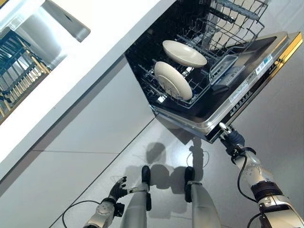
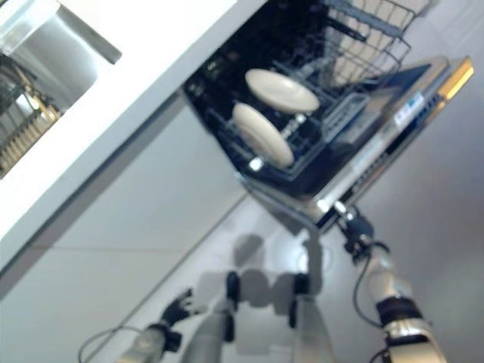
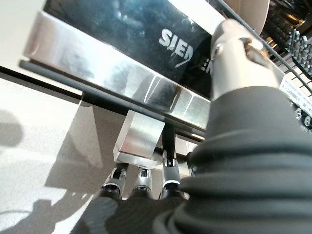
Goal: Take plates into dishwasher
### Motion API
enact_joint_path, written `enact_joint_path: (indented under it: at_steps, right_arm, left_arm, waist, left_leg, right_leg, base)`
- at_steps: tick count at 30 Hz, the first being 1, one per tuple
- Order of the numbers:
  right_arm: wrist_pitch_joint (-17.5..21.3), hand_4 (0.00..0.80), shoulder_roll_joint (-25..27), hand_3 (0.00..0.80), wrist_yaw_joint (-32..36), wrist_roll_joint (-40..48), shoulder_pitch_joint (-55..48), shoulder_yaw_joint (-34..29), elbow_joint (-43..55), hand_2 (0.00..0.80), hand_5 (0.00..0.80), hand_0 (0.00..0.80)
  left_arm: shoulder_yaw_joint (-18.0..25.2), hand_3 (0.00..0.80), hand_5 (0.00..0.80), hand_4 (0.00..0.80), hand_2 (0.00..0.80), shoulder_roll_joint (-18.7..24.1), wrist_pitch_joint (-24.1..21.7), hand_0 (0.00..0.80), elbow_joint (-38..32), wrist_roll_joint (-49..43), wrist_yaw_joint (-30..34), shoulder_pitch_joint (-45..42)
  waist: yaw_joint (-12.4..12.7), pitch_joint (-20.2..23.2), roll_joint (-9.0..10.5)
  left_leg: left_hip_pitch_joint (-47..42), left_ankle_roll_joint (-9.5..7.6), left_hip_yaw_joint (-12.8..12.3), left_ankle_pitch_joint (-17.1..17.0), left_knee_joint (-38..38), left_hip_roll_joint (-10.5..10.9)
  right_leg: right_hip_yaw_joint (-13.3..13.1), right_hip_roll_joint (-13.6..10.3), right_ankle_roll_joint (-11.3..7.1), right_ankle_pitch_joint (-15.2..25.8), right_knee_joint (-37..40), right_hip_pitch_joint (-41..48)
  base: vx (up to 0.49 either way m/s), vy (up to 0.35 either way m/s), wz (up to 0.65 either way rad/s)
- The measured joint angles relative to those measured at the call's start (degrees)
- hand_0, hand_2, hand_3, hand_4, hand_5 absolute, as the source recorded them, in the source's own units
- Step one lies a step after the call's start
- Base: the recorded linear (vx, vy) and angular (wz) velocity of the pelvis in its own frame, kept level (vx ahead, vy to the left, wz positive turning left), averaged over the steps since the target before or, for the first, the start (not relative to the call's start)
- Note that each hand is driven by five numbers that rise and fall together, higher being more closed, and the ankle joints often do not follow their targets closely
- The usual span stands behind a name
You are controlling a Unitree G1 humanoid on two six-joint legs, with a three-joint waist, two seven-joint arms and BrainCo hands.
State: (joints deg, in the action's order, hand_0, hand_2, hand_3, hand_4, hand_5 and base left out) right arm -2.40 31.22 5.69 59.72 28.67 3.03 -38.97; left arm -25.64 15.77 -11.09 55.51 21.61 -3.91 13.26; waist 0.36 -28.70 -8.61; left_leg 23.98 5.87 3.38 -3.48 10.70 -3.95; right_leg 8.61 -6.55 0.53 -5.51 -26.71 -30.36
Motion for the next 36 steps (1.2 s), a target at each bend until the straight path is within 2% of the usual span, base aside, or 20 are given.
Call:
enact_joint_path:
  at_steps: [8, 21, 28, 33, 36]
  right_arm:
    - [-0.1, 0.0, 0.2, 0.0, -0.1, -0.1, -1.0, 0.3, 0.4, 0.0, 0.0, 0.0]
    - [-0.2, 0.0, 0.4, 0.0, -0.3, -2.8, -1.3, 2.2, 8.3, 0.0, 0.0, 0.0]
    - [-0.3, 0.0, -1.2, 0.0, -0.3, -4.0, 2.1, 2.4, 11.6, 0.0, 0.0, 0.0]
    - [-1.6, 0.0, -1.3, 0.0, -0.2, -5.3, 6.4, 2.5, 11.6, 0.0, 0.0, 0.0]
    - [-2.5, 0.0, -2.6, 0.0, 1.5, -6.4, 7.6, 5.9, 12.4, 0.0, 0.0, 0.0]
  left_arm:
    - [2.2, 0.0, 0.0, 0.0, 0.0, 0.1, 0.9, 0.0, 0.4, -0.1, 0.5, -0.5]
    - [2.3, 0.0, 0.0, 0.0, 0.0, 0.3, 3.6, 0.0, 0.4, -0.7, 1.8, -1.3]
    - [2.8, 0.0, 0.0, 0.0, 0.0, 0.6, 4.2, 0.0, 0.9, -0.9, 2.3, -1.5]
    - [4.0, 0.0, 0.0, 0.0, 0.0, 0.5, 4.4, 0.0, 1.0, -2.4, 2.4, -1.7]
    - [4.4, 0.0, 0.0, 0.0, 0.0, 0.9, 4.8, 0.0, 1.4, -2.8, 2.4, -2.2]
  waist:
    - [0.5, 0.0, 0.07]
    - [0.9, 0.2, 0.72]
    - [2.4, 0.9, 1.82]
    - [5.1, 1.7, 2.52]
    - [5.9, 3.2, 3.55]
  left_leg:
    - [-3.0, 0.02, 0.1, -0.3, -1.7, -0.4]
    - [-6.8, -0.29, 0.2, -0.8, -4.0, -0.7]
    - [-8.5, -0.02, 0.4, -1.1, -4.5, -0.9]
    - [-10.0, -0.02, 0.9, -1.1, -5.2, -0.8]
    - [-10.6, -0.03, 0.9, -1.1, -5.5, -0.8]
  right_leg:
    - [1.2, 0.4, -0.59, 1.0, 3.7, 4.3]
    - [2.1, 1.2, -1.45, 4.0, 10.5, 10.6]
    - [3.0, 1.3, -1.39, 4.6, 12.4, 13.3]
    - [4.0, 1.2, -1.49, 4.5, 13.6, 15.6]
    - [5.6, 1.2, -1.72, 4.4, 15.1, 17.7]
  base:
    - [0.075, 0.007, 0.02]
    - [0.05, -0.002, 0.01]
    - [0.032, 0.0, 0.06]
    - [0.058, -0.004, 0.1]
    - [0.08, -0.018, 0.29]
